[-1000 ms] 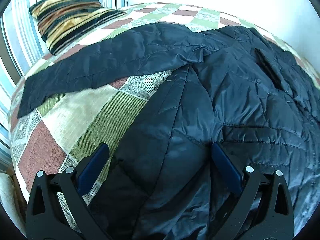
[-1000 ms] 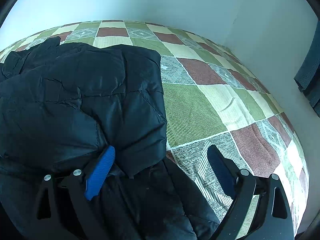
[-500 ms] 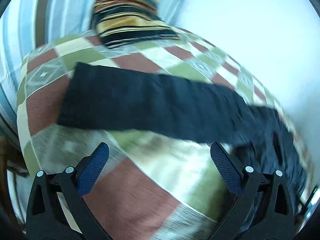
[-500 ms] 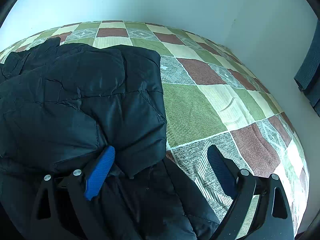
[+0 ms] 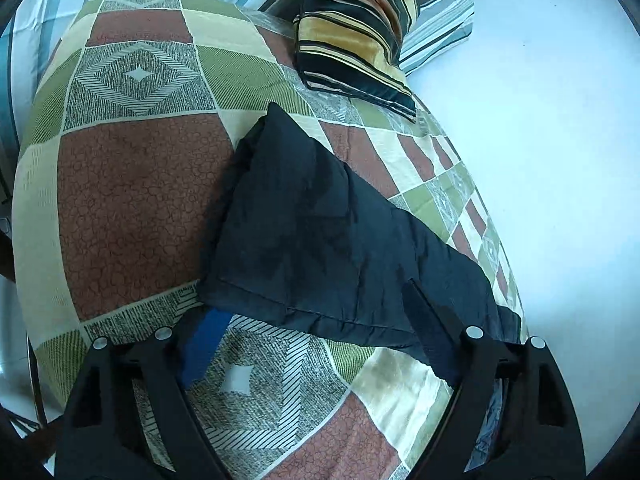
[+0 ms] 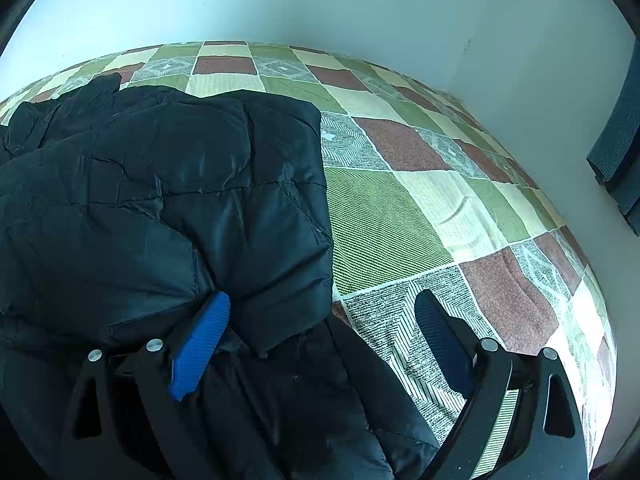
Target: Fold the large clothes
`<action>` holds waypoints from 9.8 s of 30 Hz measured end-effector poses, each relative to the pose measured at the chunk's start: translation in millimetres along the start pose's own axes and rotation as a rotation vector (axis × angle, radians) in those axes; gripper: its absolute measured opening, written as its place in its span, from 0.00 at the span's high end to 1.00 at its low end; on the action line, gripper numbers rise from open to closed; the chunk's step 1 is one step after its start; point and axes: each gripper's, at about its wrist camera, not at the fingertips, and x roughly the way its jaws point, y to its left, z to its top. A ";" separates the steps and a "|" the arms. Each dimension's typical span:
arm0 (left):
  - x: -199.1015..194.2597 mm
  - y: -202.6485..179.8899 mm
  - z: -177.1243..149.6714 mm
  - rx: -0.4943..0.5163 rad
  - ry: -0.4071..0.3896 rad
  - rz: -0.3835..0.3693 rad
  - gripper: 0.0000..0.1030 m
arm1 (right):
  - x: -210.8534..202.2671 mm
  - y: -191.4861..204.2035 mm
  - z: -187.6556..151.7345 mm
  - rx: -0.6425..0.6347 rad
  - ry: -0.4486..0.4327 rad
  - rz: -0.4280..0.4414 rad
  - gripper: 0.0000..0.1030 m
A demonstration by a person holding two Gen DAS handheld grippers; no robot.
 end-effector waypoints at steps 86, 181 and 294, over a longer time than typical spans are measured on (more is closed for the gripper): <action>152.7 -480.6 -435.9 1.121 0.438 -0.302 0.92 | 9.7 -13.2 -5.1 0.080 0.019 0.085 0.11; 193.7 -387.2 -288.6 1.112 0.237 0.042 0.47 | -16.3 127.8 23.8 -0.149 0.034 0.417 0.30; 89.6 -314.1 -117.1 0.941 0.100 -0.195 0.35 | -26.0 -98.2 35.3 0.202 0.028 0.763 0.38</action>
